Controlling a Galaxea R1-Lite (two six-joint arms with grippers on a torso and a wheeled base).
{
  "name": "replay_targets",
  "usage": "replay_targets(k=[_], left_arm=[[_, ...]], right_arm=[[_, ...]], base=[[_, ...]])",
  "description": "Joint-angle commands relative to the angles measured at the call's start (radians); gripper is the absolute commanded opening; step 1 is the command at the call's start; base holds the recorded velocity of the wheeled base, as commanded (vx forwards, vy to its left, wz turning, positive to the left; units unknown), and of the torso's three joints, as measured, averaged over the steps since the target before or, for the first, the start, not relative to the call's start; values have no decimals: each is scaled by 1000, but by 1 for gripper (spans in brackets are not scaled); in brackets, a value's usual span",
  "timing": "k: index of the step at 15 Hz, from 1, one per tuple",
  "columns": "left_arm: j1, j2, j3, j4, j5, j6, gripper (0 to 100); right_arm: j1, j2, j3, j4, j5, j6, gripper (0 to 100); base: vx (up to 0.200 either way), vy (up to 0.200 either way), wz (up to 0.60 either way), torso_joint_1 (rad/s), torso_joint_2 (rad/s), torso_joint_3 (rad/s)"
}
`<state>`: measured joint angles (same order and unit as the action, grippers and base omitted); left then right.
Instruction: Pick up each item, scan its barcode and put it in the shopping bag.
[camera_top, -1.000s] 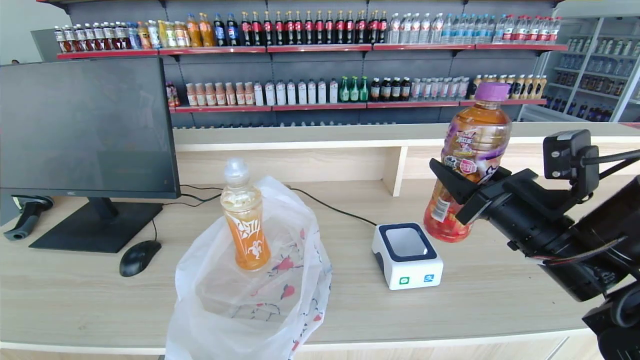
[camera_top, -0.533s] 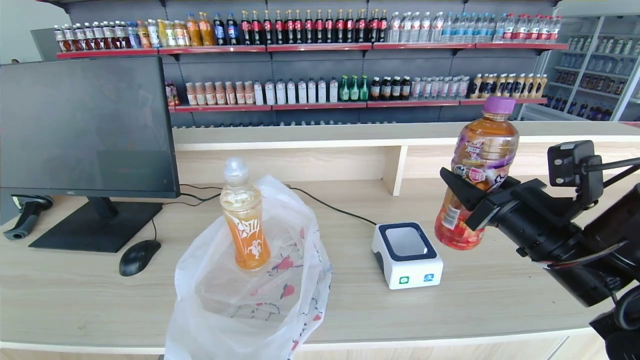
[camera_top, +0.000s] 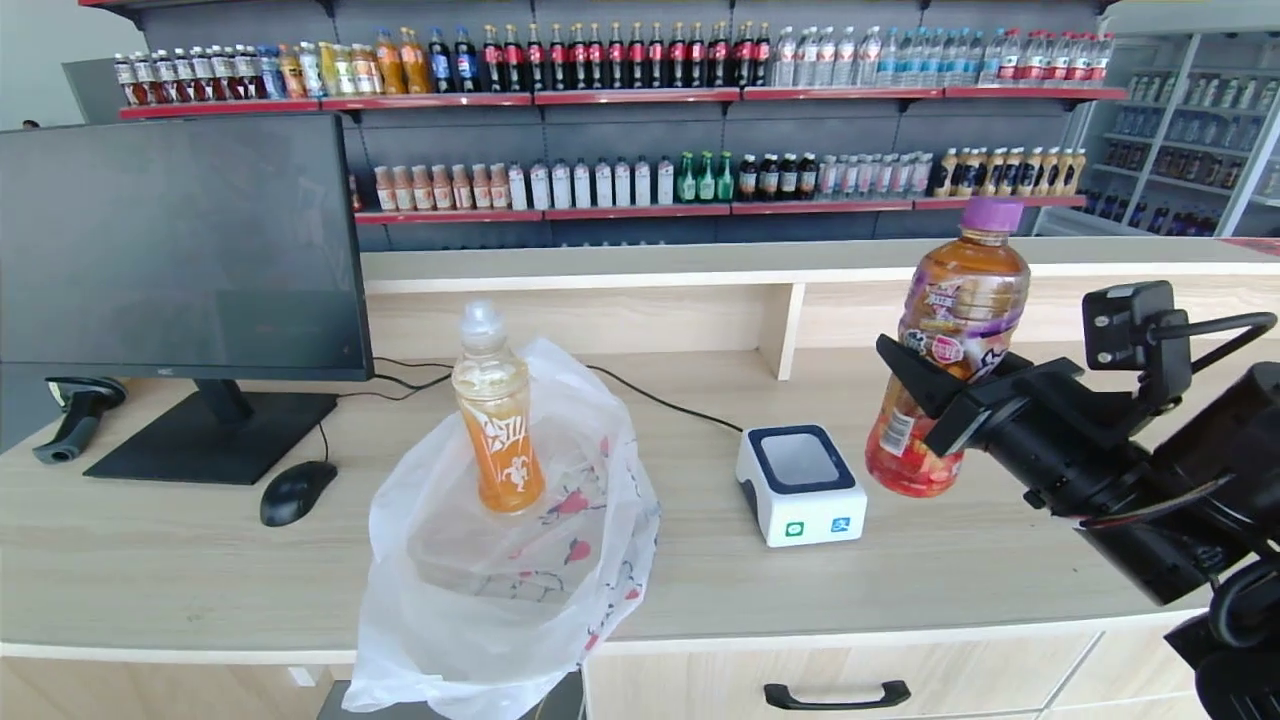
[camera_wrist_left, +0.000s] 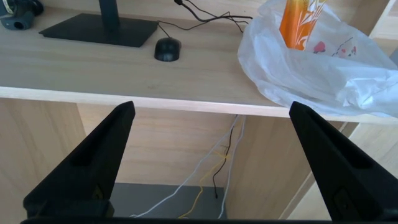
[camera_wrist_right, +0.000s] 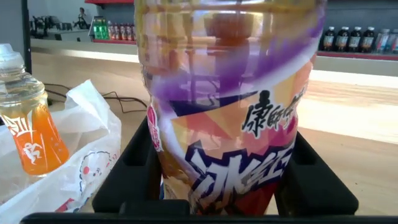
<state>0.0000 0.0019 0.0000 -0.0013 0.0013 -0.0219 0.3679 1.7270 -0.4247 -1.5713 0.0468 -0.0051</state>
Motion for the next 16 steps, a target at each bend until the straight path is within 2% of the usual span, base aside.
replay_targets(k=[1,6,13,16], left_arm=[[0,0,0,0,0,-1,100],[0,0,0,0,0,-1,100],[0,0,0,0,0,0,100],[0,0,0,0,0,-1,100]], right_arm=[[0,9,-8,0,1,4,0],[0,19,-14,0,1,13,0],[14,25,-26,0,1,17,0],[16,25,-25,0,1,17,0]], base=[[0,200,0,-2,2,7],[0,200,0,4,0,2],[0,0,0,0,0,0],[0,0,600,2,2,2]])
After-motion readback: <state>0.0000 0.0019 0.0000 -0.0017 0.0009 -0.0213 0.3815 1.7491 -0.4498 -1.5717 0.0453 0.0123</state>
